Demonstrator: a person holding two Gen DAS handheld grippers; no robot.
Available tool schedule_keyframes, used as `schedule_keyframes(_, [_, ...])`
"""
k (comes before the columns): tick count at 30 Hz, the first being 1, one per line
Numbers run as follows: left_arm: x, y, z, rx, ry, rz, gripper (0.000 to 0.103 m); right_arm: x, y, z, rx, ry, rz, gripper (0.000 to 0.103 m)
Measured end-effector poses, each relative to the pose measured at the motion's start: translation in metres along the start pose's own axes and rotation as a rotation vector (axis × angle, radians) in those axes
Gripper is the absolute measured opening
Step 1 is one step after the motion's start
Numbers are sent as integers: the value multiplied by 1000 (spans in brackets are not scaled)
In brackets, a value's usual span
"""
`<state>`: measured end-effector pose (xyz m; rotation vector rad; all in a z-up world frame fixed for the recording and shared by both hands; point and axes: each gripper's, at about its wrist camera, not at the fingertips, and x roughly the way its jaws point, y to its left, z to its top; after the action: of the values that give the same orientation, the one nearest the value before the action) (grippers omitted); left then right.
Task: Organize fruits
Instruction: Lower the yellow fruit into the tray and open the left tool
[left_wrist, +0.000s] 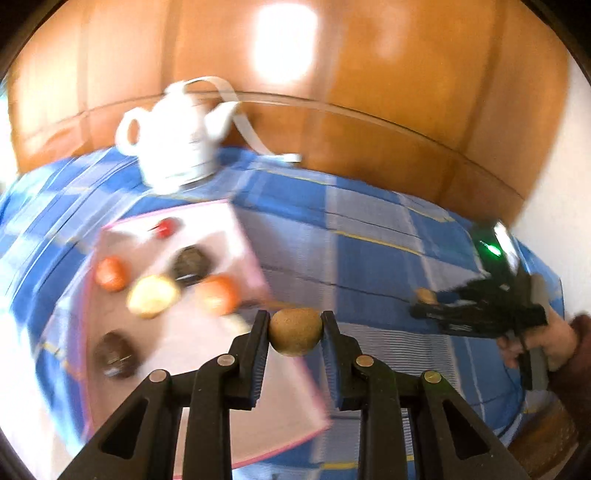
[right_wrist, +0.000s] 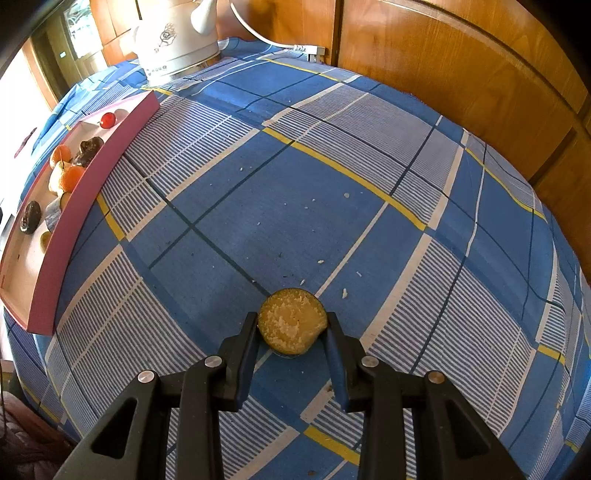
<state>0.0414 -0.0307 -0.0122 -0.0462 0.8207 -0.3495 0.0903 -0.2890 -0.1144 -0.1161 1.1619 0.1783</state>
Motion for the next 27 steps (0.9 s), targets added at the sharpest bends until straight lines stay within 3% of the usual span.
schedule_keyframes(5, [-6,63,-18,-159,32,66,27,0,0,0,3,0,0,34])
schedule_keyframes(9, [-1,80,-32,-224,65,67,27,0,0,0,5,0,-2,34])
schedule_keyframes(16, [22,83,-21,-240,88,63,28,0,-1,0,7,0,-1,34])
schedule_keyframes(23, [57,94,-2,-204,108,137,28,0,-1,1,8,1,1,34])
schedule_keyframes(27, [60,96,-5,-188,112,169,41,0,-1,1,8,2,0,34])
